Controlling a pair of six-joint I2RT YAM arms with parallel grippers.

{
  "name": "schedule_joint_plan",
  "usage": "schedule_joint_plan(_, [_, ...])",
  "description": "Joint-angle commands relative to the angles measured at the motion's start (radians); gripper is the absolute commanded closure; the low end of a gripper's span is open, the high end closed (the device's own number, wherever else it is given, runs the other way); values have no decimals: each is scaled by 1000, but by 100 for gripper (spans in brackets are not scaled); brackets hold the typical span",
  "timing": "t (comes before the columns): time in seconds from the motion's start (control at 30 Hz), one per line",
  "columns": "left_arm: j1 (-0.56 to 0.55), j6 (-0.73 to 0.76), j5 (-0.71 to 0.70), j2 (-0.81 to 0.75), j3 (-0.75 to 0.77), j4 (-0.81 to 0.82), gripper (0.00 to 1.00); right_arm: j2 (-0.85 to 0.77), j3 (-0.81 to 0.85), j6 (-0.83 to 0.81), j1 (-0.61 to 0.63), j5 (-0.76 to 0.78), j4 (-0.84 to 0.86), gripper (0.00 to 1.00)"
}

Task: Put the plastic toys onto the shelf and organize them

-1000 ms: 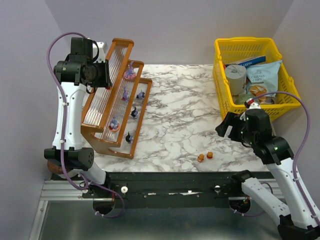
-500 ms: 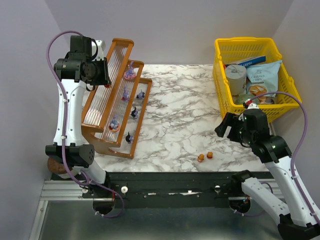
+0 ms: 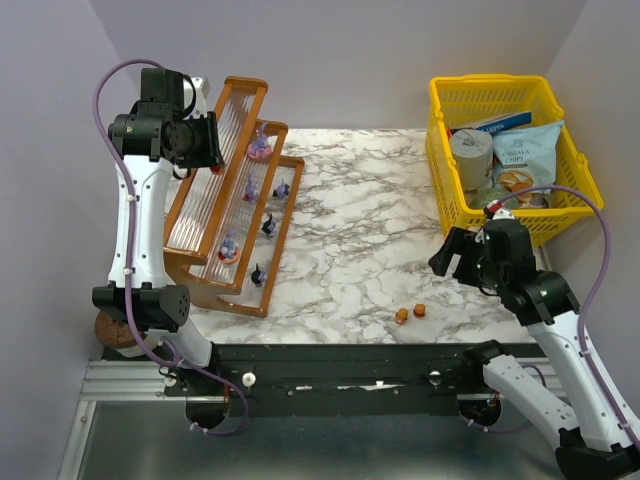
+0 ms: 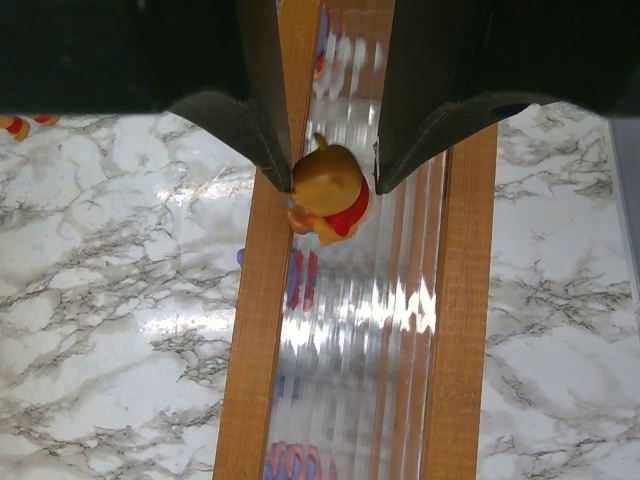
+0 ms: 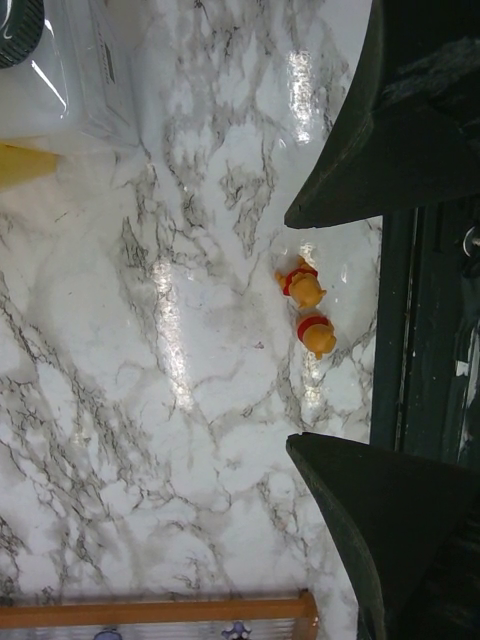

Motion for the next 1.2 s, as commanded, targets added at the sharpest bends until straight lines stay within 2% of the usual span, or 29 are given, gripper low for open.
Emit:
schedule_joint_plan(0.0, [8, -5, 5, 7, 34, -7, 50, -2, -20, 4, 6, -28, 19, 10])
schedule_joint_plan(0.53, [8, -48, -22, -1, 137, -9, 34, -2, -9, -19, 6, -5, 24, 8])
schedule_joint_plan(0.6, [8, -54, -19, -19, 140, -3, 21, -8, -6, -46, 6, -11, 27, 6])
schedule_joint_plan(0.7, [8, -66, -15, -62, 131, 9, 7, -8, -18, -115, 6, -71, 45, 0])
schedule_joint_plan(0.77, [8, -77, -9, -116, 93, 38, 1, -6, -29, -161, 6, -123, 51, 0])
schedule_joint_plan(0.97, [8, -117, 10, -320, -111, 209, 1, -16, -141, -85, 6, -218, 70, 0])
schedule_joint_plan(1.17, [8, -173, 39, -455, -266, 305, 1, -6, -179, 66, 29, -126, 41, 10])
